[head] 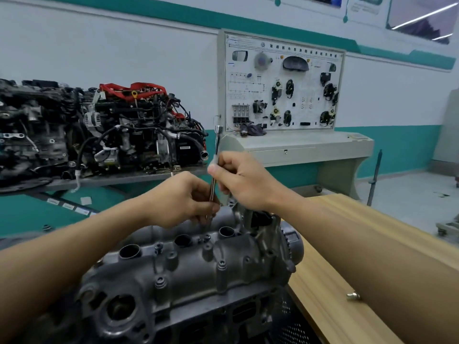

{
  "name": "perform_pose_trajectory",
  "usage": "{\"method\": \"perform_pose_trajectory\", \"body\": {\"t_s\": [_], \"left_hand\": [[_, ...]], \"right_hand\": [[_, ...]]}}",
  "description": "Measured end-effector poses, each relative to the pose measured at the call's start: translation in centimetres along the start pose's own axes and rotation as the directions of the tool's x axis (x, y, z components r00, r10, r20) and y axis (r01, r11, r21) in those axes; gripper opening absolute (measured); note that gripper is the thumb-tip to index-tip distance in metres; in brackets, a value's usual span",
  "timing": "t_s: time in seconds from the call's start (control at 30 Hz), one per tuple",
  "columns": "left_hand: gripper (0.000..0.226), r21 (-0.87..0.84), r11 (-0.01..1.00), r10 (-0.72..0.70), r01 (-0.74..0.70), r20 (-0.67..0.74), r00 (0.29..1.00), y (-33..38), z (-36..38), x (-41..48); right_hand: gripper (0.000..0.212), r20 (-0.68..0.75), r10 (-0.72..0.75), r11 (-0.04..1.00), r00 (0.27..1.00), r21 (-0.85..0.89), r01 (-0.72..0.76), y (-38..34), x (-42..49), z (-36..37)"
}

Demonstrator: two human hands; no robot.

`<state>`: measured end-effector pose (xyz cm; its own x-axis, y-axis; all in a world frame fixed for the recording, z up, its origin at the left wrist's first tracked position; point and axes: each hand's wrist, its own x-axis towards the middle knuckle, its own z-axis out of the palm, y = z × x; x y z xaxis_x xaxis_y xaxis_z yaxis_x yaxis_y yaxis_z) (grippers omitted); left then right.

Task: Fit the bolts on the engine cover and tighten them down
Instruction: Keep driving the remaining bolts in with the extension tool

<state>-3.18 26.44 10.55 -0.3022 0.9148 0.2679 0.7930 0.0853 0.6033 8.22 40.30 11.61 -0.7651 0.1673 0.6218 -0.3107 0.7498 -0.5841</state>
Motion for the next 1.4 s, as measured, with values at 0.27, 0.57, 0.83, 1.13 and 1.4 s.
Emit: {"method": "perform_pose_trajectory", "body": {"t_s": [0.27, 0.57, 0.83, 1.13, 1.4], "left_hand": [[0.016, -0.093, 0.995, -0.017, 0.018, 0.008, 1.000, -1.6, 0.7, -0.2], [0.011, 0.041, 0.997, 0.065, -0.062, -0.085, 0.994, -1.7, 1.2, -0.7], [0.021, 0.080, 0.986, 0.161, -0.146, -0.243, 0.957, -1.0, 1.2, -1.3], [0.035, -0.136, 0.972, 0.124, -0.192, -0.396, 0.910, -0.8, 1.2, -0.8], [0.022, -0.121, 0.973, 0.138, -0.198, -0.386, 0.912, -1.3, 1.5, -0.3]], "right_hand": [[0.023, 0.080, -0.002, 0.992, 0.997, 0.126, -0.009, 1.2, 0.3, 1.3], [0.027, 0.119, 0.058, 0.981, 0.991, 0.175, -0.078, 1.6, -0.2, 0.7], [0.023, 0.097, -0.007, 0.979, 0.995, 0.203, -0.013, 1.9, -0.2, 0.6], [0.015, 0.068, -0.033, 0.961, 0.997, 0.276, 0.013, 1.9, -0.2, 0.6], [0.018, 0.035, -0.015, 0.962, 0.999, 0.274, 0.005, 1.8, -0.2, 0.7]]}}
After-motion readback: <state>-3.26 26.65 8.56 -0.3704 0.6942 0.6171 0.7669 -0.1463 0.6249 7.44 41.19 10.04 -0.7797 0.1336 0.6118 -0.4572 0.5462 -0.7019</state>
